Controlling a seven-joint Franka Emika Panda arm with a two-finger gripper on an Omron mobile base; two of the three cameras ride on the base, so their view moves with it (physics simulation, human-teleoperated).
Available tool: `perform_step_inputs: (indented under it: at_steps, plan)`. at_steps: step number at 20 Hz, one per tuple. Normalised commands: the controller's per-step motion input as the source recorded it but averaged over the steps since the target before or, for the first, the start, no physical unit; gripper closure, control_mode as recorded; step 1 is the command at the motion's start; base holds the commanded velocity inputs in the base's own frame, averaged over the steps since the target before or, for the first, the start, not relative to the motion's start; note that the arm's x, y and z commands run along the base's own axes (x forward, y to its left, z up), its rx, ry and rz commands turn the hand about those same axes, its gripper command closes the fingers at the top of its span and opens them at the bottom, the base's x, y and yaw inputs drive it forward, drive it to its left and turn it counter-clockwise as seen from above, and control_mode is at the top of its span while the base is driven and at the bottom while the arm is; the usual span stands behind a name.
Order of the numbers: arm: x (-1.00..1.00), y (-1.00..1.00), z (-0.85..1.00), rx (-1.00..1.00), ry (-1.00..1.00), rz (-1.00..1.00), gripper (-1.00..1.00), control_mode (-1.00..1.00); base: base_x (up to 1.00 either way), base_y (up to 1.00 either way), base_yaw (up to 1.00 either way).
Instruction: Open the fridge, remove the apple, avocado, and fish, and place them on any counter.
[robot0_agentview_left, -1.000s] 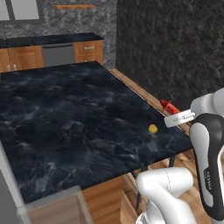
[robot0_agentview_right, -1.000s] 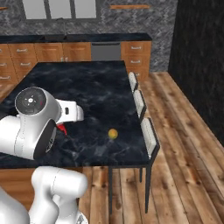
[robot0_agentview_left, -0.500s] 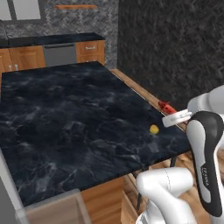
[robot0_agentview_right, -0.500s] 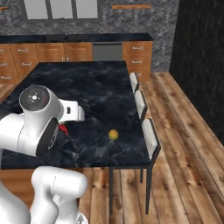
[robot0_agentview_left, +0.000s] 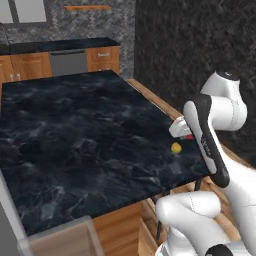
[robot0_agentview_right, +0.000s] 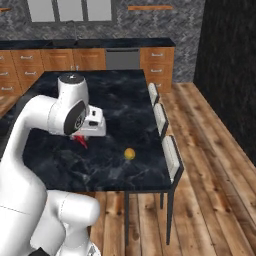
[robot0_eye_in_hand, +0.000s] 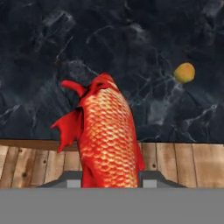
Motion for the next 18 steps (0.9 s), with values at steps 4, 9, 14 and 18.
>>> perform_step_inputs:
  at_steps: [4,9,14,18]
  plan:
    - [1.00,0.12,-0.62,-0.15,0.31,0.00,1.00,-1.00,0.00,0.00,0.00]
    - [1.00,0.02,-0.97,-0.24,0.03,0.00,1.00,-1.00,0.00,0.00,0.00]
    - [1.00,0.00,-0.99,-0.15,0.07,0.01,1.00,-1.00,0.00,0.00,0.00]
    - [1.00,0.00,-0.82,-0.01,0.26,0.05,1.00,-1.00,0.00,0.00,0.00]
